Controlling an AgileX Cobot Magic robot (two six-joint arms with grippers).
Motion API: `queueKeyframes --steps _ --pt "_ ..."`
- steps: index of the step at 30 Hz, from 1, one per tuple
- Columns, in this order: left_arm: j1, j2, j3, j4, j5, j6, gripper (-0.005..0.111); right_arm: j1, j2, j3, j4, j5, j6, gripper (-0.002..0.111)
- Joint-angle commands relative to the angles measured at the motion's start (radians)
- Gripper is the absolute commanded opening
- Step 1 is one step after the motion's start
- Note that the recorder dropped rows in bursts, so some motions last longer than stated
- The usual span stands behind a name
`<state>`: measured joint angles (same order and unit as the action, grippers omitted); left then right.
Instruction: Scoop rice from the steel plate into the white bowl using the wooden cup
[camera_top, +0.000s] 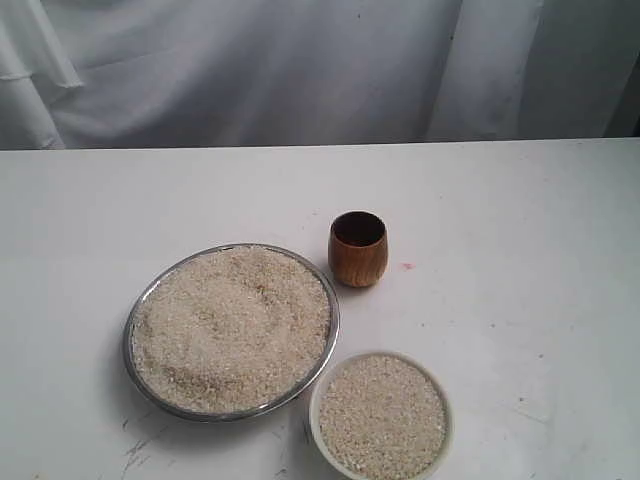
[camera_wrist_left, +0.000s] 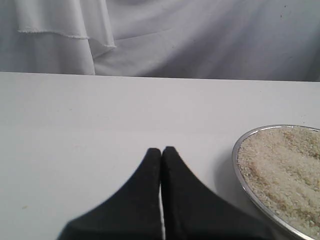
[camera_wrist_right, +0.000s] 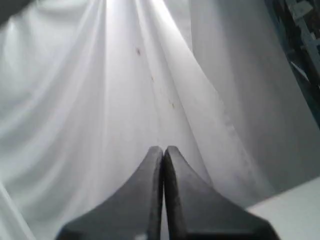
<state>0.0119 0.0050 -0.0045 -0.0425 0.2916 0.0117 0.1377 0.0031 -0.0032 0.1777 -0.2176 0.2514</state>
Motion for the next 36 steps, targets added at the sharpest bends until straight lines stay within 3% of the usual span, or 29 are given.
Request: queueKeyframes --steps 1,5,10,15,20,26,36 --pt "-0.002 -0.005 0.005 -0.001 -0.006 -0.003 0.0 0.001 -0.003 0.003 0.155 -0.167 0.191 0.0" --pt "-0.002 -0.005 0.005 -0.001 -0.006 -0.003 0.0 0.001 -0.003 0.003 0.127 -0.167 0.261 0.0" --pt "-0.002 -0.005 0.005 -0.001 -0.006 -0.003 0.0 0.001 0.104 -0.083 0.007 -0.175 0.127 0.0" --pt "-0.002 -0.005 0.005 -0.001 -0.006 -0.003 0.0 0.001 0.667 -0.379 -0.52 -0.47 0.202 0.0" --pt "-0.002 -0.005 0.005 -0.001 -0.006 -0.003 0.0 0.001 1.188 -0.635 -0.749 -0.735 0.2 0.0" --pt "-0.002 -0.005 0.005 -0.001 -0.006 -0.003 0.0 0.001 1.621 -0.645 -0.898 -0.885 0.178 0.0" --pt "-0.002 -0.005 0.005 -0.001 -0.006 -0.003 0.0 0.001 1.896 -0.645 -0.976 -0.964 0.165 0.0"
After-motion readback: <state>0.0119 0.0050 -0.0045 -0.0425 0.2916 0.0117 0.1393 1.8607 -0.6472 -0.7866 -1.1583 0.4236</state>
